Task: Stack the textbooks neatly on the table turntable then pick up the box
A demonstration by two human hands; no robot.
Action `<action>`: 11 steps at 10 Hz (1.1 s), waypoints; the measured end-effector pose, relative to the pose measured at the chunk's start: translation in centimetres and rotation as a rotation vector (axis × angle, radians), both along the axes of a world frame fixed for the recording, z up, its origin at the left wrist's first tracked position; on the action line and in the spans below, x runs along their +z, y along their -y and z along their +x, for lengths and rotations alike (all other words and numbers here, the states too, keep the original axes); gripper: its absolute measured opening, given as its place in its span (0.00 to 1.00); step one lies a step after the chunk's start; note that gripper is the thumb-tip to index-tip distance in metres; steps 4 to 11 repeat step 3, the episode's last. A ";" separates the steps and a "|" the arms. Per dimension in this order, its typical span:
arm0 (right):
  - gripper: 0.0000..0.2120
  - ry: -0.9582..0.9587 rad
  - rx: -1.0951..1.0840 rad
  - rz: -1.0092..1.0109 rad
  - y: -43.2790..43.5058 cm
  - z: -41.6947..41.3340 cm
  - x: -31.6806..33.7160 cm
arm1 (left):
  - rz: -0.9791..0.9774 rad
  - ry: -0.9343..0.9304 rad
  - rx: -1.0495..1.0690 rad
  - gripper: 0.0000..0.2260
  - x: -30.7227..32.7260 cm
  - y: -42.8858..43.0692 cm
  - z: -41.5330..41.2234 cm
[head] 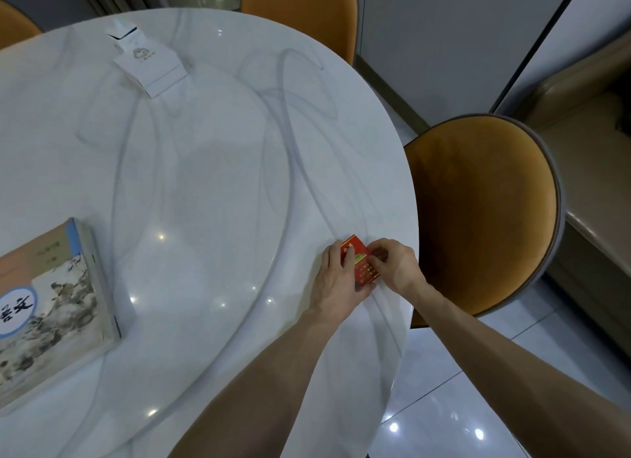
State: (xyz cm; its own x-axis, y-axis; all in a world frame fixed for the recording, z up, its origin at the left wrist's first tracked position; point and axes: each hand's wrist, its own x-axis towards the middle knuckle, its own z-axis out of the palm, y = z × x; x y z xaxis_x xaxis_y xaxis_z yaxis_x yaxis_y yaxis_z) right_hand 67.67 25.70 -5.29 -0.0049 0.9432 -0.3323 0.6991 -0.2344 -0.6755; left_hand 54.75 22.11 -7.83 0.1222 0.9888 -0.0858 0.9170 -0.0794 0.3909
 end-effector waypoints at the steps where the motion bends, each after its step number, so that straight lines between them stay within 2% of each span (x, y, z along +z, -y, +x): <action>1: 0.11 0.005 0.004 -0.013 -0.1 0.0 -0.1 | -0.039 -0.018 -0.039 0.37 0.1 0.0 -0.4; 3: 0.14 0.070 -0.022 -0.066 -0.1 -0.3 0.5 | -0.017 0.022 -0.066 0.34 1.6 0.1 -2.0; 11: 0.14 0.070 -0.022 -0.066 -0.1 -0.3 0.5 | -0.017 0.022 -0.066 0.34 1.6 0.1 -2.0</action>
